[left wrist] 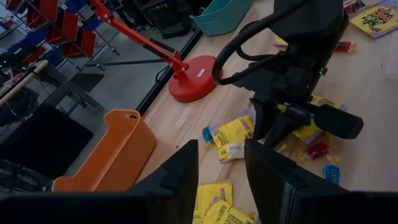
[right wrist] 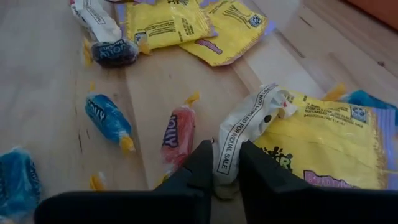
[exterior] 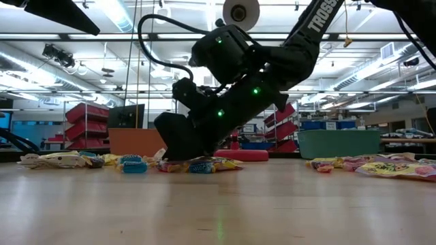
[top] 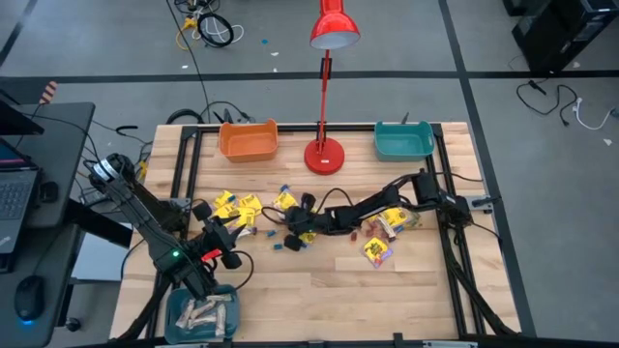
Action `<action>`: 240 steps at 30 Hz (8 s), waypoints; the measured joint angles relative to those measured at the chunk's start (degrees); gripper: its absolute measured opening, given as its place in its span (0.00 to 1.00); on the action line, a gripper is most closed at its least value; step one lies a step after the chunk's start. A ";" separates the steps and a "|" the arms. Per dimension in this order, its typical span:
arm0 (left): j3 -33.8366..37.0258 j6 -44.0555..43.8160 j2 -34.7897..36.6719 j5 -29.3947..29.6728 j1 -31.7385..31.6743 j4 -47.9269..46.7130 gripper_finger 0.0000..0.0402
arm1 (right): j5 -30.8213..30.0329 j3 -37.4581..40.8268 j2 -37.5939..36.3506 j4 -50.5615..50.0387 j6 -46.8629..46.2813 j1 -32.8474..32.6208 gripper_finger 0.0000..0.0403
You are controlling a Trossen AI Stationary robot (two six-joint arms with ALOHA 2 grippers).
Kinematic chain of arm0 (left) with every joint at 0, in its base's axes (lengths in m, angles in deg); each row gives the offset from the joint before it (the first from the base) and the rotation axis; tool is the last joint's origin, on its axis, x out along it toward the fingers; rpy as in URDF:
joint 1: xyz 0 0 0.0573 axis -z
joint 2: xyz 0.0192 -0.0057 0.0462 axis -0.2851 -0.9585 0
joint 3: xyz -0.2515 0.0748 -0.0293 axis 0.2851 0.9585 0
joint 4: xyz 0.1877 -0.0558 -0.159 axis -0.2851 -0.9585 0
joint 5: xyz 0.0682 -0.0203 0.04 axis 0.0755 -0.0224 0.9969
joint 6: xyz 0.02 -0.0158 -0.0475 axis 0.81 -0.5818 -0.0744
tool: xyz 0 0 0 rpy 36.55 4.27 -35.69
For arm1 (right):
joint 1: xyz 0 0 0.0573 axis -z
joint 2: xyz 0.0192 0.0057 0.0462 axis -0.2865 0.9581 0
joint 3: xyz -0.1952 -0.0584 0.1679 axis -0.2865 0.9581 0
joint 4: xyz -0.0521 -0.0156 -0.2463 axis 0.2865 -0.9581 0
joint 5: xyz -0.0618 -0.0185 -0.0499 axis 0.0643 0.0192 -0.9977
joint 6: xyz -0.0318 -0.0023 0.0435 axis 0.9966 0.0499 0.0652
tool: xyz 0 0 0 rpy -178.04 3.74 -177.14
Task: Sort candy
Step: Put the white candy into the blue bin
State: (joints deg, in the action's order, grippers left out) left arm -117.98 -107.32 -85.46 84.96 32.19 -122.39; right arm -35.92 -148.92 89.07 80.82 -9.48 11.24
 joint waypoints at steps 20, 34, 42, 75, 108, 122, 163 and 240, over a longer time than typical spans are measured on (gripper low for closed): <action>0.25 3.60 0.00 -3.94 0.00 3.98 0.33 | -4.45 0.02 -7.64 -0.25 19.08 -2.76 0.09; 10.23 14.05 0.02 3.73 0.54 24.98 0.33 | -6.17 0.00 -19.14 -7.16 37.04 -9.46 0.00; 10.91 40.96 0.01 -0.59 0.34 50.04 0.33 | 3.20 -0.02 -27.39 -15.04 37.20 -9.90 0.00; 13.16 74.56 4.76 -49.30 -25.55 87.79 0.33 | -13.21 0.00 -34.94 -37.38 41.30 -23.76 0.00; 13.16 70.49 4.74 -47.07 -27.02 90.89 0.33 | -13.36 0.00 -34.91 -34.18 46.01 -22.25 0.00; 13.16 70.47 4.74 -44.29 -26.99 90.51 0.02 | -13.36 0.00 -34.91 -33.76 45.55 -22.17 0.02; -2.72 21.77 10.85 -54.73 5.23 33.01 0.00 | -9.96 0.00 -39.74 -46.58 26.17 -9.54 0.17; -30.69 -13.49 -32.34 -51.43 23.65 -14.64 0.00 | 7.34 0.00 -39.59 -38.09 31.97 -3.61 0.16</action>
State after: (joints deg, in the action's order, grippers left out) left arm -148.67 -120.81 -117.80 33.53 55.84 -137.03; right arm -28.58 -148.92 49.48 42.73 22.49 7.63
